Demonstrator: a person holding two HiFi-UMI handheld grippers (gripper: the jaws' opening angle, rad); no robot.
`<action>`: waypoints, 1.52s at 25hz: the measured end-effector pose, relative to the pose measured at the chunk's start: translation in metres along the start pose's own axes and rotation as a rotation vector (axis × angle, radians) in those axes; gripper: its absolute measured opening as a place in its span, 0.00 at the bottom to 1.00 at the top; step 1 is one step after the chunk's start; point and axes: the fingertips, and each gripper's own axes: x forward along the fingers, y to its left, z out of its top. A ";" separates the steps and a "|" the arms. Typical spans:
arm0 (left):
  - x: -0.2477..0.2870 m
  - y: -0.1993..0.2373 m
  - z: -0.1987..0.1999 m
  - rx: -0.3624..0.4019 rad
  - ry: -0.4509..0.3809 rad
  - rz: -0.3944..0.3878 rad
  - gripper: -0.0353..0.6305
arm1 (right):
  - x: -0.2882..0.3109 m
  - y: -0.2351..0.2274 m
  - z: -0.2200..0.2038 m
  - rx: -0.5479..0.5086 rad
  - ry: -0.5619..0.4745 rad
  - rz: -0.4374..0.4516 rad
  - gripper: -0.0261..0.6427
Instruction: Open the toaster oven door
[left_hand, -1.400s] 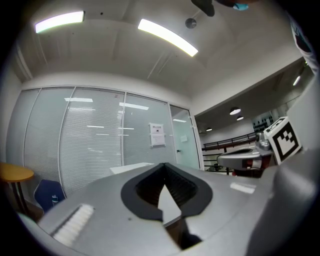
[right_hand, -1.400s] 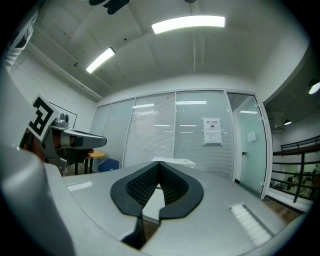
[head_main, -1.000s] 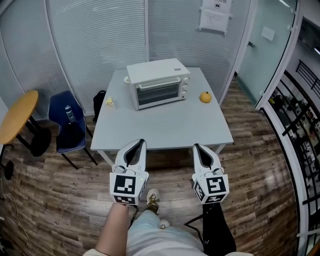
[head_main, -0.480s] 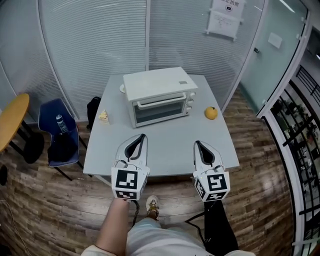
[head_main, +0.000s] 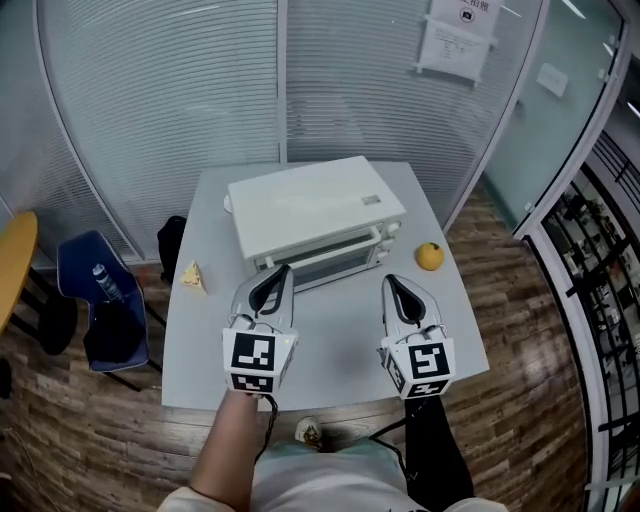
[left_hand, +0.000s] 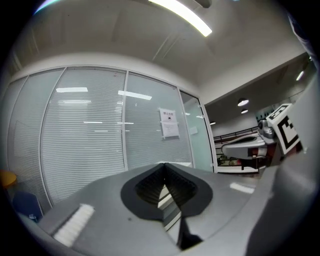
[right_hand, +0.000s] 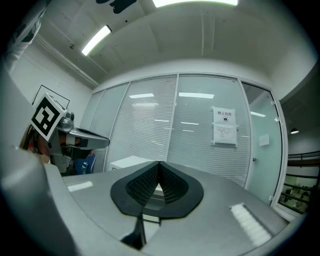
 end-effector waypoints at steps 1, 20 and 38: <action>0.008 0.005 -0.004 -0.007 0.009 0.003 0.14 | 0.008 0.000 -0.002 0.001 0.001 0.006 0.04; 0.088 0.022 -0.101 -0.076 0.272 0.039 0.14 | 0.139 -0.006 -0.072 -0.015 0.168 0.186 0.04; 0.077 0.019 -0.131 -0.154 0.375 0.114 0.14 | 0.148 0.010 -0.125 0.082 0.353 0.355 0.04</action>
